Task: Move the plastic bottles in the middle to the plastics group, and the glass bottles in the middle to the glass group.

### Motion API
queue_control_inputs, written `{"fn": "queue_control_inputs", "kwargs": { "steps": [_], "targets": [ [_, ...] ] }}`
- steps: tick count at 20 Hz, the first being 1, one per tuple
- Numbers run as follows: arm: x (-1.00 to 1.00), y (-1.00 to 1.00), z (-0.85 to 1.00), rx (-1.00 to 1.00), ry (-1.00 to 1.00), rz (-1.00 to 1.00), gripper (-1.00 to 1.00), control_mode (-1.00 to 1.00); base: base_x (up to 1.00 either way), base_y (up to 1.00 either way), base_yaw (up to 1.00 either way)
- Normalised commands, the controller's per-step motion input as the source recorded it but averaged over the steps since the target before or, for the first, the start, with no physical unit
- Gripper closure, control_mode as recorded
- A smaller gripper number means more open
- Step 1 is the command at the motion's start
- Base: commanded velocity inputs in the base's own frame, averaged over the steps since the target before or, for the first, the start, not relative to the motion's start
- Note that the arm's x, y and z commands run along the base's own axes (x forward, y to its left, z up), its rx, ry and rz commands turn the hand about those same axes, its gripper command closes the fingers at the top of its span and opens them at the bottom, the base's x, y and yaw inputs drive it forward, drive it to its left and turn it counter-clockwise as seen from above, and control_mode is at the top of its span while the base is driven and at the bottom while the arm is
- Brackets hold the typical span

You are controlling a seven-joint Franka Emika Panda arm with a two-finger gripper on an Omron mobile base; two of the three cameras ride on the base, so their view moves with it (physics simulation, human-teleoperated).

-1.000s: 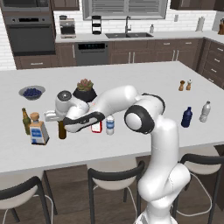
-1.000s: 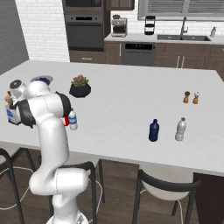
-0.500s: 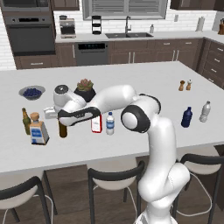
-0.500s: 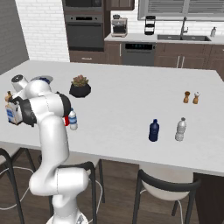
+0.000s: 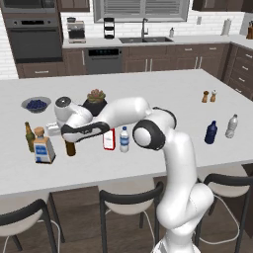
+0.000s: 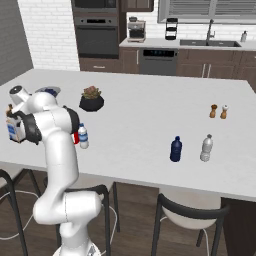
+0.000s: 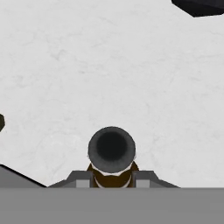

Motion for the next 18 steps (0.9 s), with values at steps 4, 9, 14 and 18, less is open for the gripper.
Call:
{"fn": "queue_control_inputs", "kwargs": {
  "steps": [4, 9, 14, 18],
  "targets": [
    [0.0, 0.0, -0.14, 0.0, 0.0, 0.0, 1.0, -1.0, 0.0, 0.0, 0.0],
    [0.0, 0.0, 0.0, 0.0, 0.0, 0.0, 1.0, -1.0, 0.0, 0.0, 0.0],
    [-0.05, -0.05, -0.02, 0.0, -0.03, -0.01, 1.0, -1.0, 0.0, 0.0, 0.0],
    [0.0, -0.13, 0.0, 0.05, -0.08, 0.0, 1.0, -1.0, 0.0, 0.0, 0.0]
  ]
}}
